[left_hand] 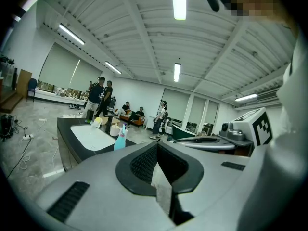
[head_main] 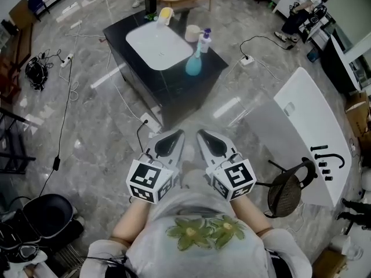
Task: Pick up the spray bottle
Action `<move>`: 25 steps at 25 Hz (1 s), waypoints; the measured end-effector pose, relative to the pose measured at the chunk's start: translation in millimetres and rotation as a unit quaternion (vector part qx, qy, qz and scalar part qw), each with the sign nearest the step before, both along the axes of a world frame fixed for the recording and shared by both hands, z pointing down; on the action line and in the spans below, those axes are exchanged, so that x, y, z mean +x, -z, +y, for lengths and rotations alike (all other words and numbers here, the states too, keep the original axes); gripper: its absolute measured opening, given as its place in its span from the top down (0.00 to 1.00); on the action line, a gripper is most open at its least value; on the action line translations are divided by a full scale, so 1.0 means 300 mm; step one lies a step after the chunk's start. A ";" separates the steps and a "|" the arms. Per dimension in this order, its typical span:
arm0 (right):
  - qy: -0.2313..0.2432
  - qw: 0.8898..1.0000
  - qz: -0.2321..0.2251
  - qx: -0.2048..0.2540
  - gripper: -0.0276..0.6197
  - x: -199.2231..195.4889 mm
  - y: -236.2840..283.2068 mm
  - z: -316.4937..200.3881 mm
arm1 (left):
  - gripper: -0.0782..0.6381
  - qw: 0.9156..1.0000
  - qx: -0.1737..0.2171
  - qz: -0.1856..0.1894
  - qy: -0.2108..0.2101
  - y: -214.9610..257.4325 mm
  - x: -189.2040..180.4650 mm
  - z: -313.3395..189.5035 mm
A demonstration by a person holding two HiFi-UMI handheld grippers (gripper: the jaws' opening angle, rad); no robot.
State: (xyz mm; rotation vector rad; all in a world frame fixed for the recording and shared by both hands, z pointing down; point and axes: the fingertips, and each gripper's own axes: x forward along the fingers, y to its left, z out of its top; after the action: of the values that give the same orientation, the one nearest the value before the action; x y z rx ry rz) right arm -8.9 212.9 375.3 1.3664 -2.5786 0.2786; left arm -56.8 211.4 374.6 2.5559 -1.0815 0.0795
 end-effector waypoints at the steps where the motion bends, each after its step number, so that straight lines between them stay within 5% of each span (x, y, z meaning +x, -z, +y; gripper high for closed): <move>1: 0.002 1.000 0.001 0.000 0.92 -0.005 -0.002 -0.009 | 0.88 1.000 0.000 0.000 0.001 0.000 -0.004 -0.012; 25: 0.002 1.000 -0.010 0.000 0.92 0.086 -0.021 -0.516 | 0.88 1.000 0.005 -0.024 0.004 -0.002 0.072 -0.499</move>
State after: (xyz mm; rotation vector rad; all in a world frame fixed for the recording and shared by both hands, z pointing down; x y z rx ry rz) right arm 16.8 58.1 381.7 1.3638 -2.5980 0.2940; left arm -35.3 61.7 375.2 2.5707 -1.1123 0.1348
